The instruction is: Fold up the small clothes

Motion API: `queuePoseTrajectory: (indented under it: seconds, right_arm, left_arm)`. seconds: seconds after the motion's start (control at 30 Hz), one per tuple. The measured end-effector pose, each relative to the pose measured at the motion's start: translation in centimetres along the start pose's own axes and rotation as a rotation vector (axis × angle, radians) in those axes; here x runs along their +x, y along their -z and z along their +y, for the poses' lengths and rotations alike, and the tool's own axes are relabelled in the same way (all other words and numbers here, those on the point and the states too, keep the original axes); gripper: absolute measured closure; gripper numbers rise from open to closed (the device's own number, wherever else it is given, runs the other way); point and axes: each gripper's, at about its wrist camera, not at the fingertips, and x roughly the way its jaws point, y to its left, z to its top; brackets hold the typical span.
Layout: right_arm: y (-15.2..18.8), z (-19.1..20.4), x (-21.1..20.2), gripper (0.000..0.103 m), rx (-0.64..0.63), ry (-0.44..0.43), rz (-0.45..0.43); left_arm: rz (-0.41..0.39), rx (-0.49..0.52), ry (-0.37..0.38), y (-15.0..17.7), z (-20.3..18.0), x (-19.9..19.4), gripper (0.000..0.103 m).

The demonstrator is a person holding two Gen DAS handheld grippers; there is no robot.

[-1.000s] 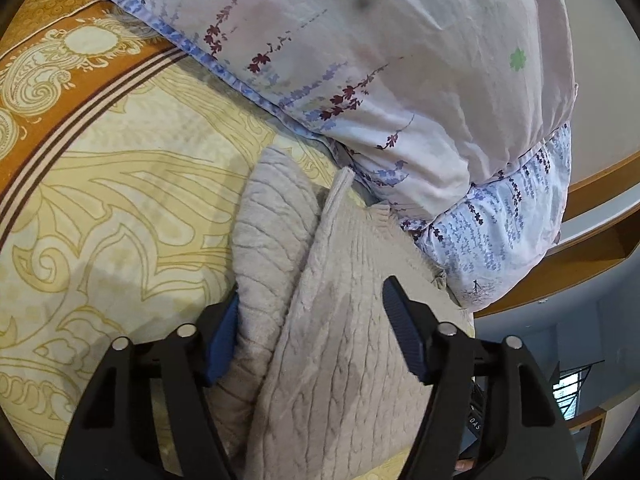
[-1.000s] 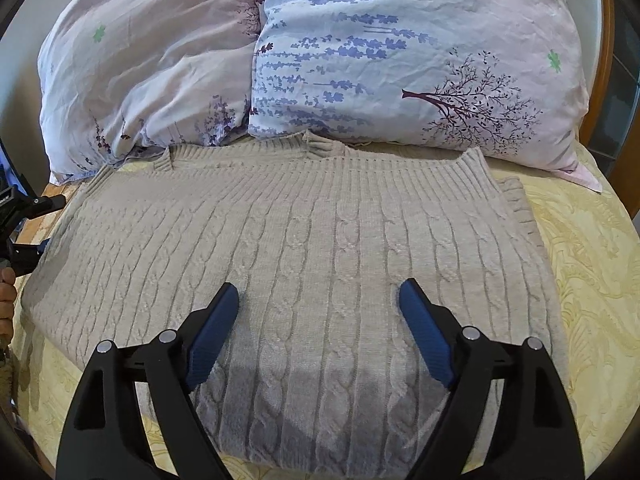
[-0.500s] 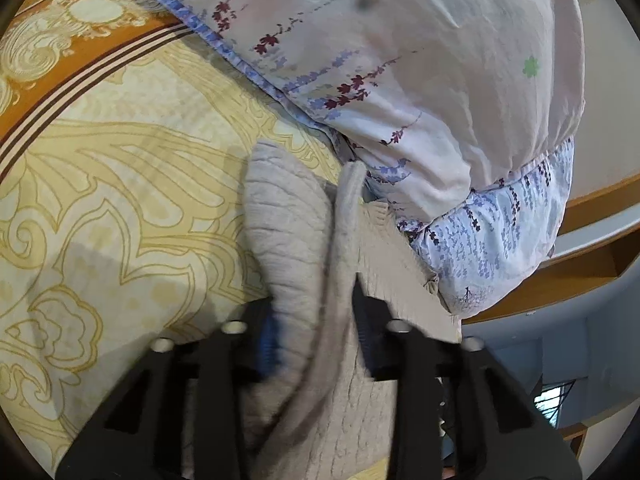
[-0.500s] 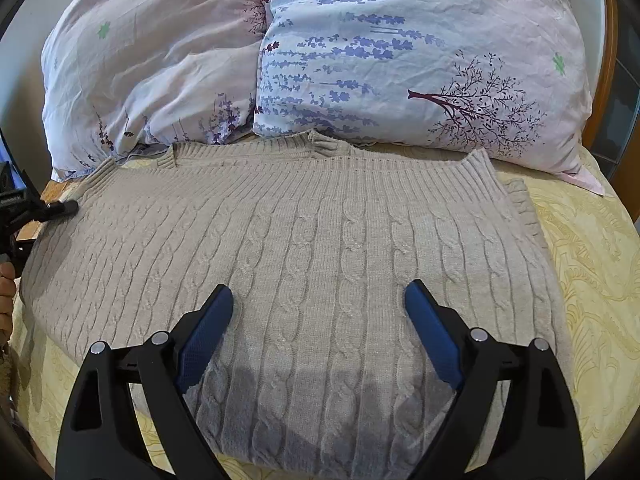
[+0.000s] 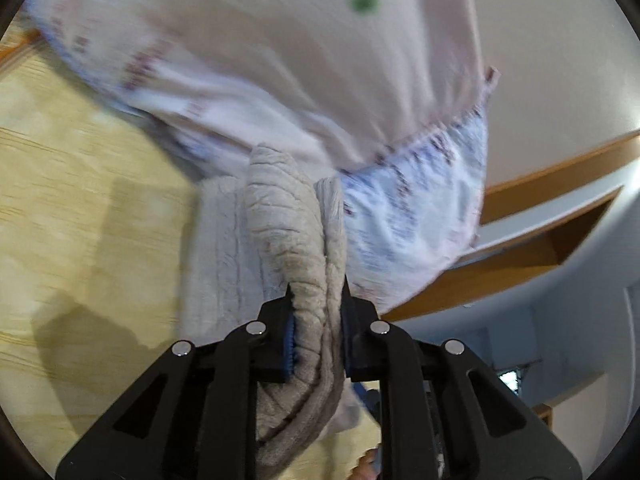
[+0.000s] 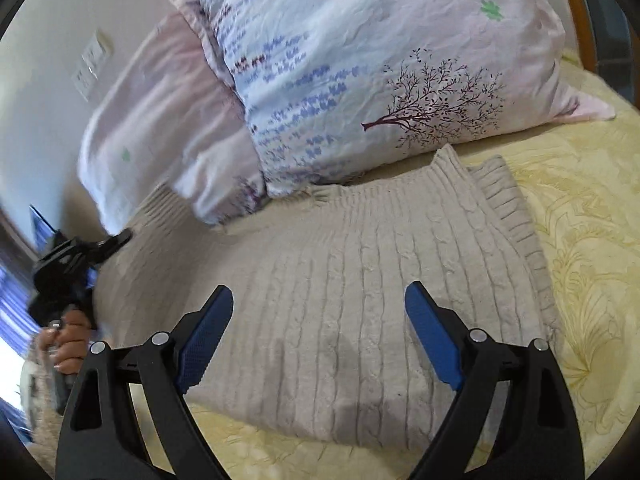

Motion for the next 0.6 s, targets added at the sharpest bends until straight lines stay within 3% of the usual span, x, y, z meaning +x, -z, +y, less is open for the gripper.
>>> queuePoseTrajectory:
  seconds: [0.27, 0.37, 0.43, 0.47, 0.53, 0.6]
  right_arm:
    - [-1.4, -2.5, -0.8, 0.013, 0.1, -0.124, 0.016]
    - [-1.7, -4.4, -0.2, 0.013, 0.188, -0.185, 0.045]
    - [-1.6, -5.2, 0.0, 0.013, 0.215, -0.208, 0.08]
    - [-1.7, -5.4, 0.1, 0.013, 0.22, -0.219, 0.092]
    - [-1.6, -5.5, 0.3, 0.013, 0.22, -0.244, 0.116]
    - [-1.7, -5.6, 0.6, 0.013, 0.222, -0.241, 0.135]
  left_arm:
    - [0.151, 0.009, 0.077, 4.8, -4.2, 10.2, 0.087]
    - [0.233, -0.012, 0.077, 7.1, -4.0, 14.1, 0.085]
    - [0.304, -0.048, 0.115, 8.2, -3.5, 15.7, 0.083]
    - [0.358, -0.056, 0.18, 8.5, -3.5, 16.1, 0.08]
    - [0.401, -0.009, 0.23, 8.6, -4.1, 15.4, 0.058]
    - [0.31, 0.109, 0.213, 7.9, -4.7, 12.4, 0.051]
